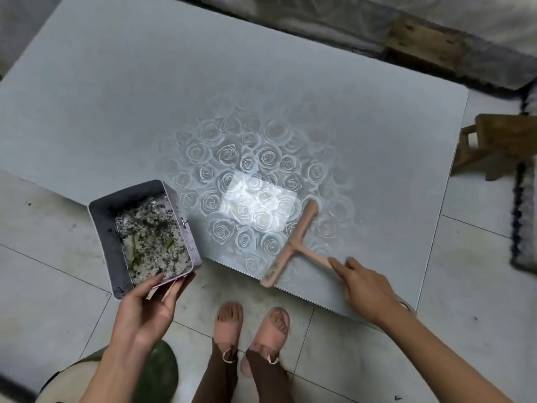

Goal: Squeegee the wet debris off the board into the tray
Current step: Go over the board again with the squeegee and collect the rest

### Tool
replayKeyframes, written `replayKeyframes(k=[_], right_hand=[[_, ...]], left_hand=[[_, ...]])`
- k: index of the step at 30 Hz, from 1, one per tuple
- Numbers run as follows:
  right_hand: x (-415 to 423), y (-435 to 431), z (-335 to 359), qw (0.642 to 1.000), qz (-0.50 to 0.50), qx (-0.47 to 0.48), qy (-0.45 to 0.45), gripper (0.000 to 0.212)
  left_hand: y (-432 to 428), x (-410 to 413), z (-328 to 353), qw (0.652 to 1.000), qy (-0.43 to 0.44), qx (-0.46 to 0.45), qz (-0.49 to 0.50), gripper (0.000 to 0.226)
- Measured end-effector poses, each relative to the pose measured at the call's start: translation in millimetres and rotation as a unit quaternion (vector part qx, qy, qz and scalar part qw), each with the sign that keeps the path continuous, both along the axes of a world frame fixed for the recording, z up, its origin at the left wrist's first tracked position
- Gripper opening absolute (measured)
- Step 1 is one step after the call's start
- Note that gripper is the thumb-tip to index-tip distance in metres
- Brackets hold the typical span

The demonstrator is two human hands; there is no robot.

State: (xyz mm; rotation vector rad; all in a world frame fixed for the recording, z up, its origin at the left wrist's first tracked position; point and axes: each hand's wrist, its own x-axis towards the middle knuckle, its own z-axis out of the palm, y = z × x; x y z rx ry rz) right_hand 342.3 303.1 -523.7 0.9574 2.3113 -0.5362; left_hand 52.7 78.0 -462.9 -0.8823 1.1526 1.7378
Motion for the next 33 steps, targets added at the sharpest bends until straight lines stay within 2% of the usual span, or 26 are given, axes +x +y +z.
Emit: replayKeyframes(k=[3, 7, 10, 13, 16, 18, 21, 24, 26, 29, 31, 33], right_hand=[[-4.5, 1.5, 1.6, 0.999, -0.009, -0.013, 0.029, 0.048], [68.9, 18.9, 19.7, 0.998, -0.045, -0.011, 0.040, 0.044], [130.5, 30.8, 35.7, 0.999, -0.042, 0.013, -0.011, 0.045], [143.7, 24.2, 34.9, 0.996, 0.006, 0.025, -0.087, 0.049], [97.2, 20.4, 23.5, 0.994, 0.029, 0.031, -0.098, 0.070], [37.1, 13.7, 10.0, 0.997, 0.045, 0.018, -0.052, 0.077], [-67.6, -2.1, -7.5, 0.998, 0.006, -0.014, 0.056, 0.068], [-111.9, -1.8, -5.5, 0.995, -0.019, -0.007, 0.094, 0.050], [-89.2, 4.0, 2.2, 0.991, -0.050, -0.031, 0.118, 0.042], [-14.7, 12.8, 20.1, 0.973, -0.162, -0.085, 0.141, 0.042], [41.8, 11.4, 36.5, 0.960, -0.223, -0.083, 0.151, 0.042], [94.1, 7.9, 49.5, 0.946, -0.282, -0.057, 0.150, 0.039]], left_hand=[[3.4, 9.9, -0.7, 1.000, -0.008, -0.010, -0.015, 0.026], [1.2, 13.8, -1.4, 0.999, -0.019, -0.021, -0.017, 0.022], [-1.0, 11.8, -3.1, 0.999, -0.023, -0.033, -0.027, 0.020], [-3.9, 9.2, -5.0, 0.998, -0.022, -0.047, -0.027, 0.019], [-4.1, 8.4, -6.8, 0.998, -0.023, -0.058, -0.029, 0.018], [-3.0, 8.0, -6.8, 0.997, -0.023, -0.061, -0.029, 0.019], [1.4, 6.5, -6.6, 0.997, -0.020, -0.062, -0.027, 0.020], [9.4, 3.5, -3.0, 0.998, -0.022, -0.048, -0.038, 0.023], [13.9, 2.7, -1.2, 0.998, -0.026, -0.045, -0.046, 0.028], [25.4, 0.0, -2.0, 0.997, -0.038, -0.046, -0.053, 0.026], [34.6, -1.1, -3.2, 0.996, -0.045, -0.044, -0.069, 0.020], [44.1, 0.3, -5.5, 0.995, -0.047, -0.040, -0.074, 0.024]])
